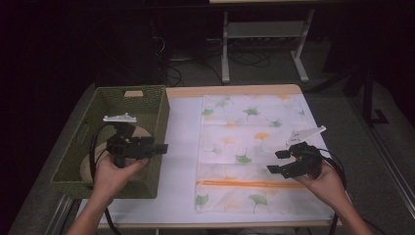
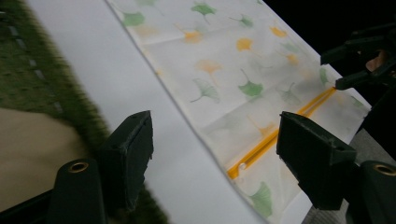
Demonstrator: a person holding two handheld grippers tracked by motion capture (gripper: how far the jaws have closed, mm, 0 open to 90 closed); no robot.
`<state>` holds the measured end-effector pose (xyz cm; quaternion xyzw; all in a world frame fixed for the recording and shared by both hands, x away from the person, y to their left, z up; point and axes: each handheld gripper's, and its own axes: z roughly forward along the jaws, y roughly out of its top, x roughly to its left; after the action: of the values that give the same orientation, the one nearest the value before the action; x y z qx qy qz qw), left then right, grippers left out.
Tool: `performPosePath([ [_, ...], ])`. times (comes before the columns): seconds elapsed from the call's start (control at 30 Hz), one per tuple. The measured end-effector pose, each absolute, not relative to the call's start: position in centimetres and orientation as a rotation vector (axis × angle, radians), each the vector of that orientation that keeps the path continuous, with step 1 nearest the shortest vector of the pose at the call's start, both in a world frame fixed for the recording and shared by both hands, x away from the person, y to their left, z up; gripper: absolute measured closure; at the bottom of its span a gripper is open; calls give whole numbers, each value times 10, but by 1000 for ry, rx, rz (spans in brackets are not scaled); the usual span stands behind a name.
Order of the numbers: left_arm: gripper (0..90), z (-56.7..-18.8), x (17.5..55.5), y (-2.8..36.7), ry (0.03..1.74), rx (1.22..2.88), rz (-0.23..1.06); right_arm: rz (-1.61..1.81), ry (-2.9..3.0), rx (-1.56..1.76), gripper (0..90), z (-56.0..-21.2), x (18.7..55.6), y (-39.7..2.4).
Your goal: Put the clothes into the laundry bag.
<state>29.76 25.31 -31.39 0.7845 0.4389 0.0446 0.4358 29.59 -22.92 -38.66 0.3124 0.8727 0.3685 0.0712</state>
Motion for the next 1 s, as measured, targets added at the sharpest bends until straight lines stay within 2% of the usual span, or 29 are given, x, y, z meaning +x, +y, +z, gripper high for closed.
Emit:
performPosePath([
  [0.47,244,-324,306,321,1238,1925,152,1096,2649,907,348,-381,300,-219],
  [1.0,202,-339,320,348,1305,1996,141,1082,2675,892,340,-379,305,-214],
])
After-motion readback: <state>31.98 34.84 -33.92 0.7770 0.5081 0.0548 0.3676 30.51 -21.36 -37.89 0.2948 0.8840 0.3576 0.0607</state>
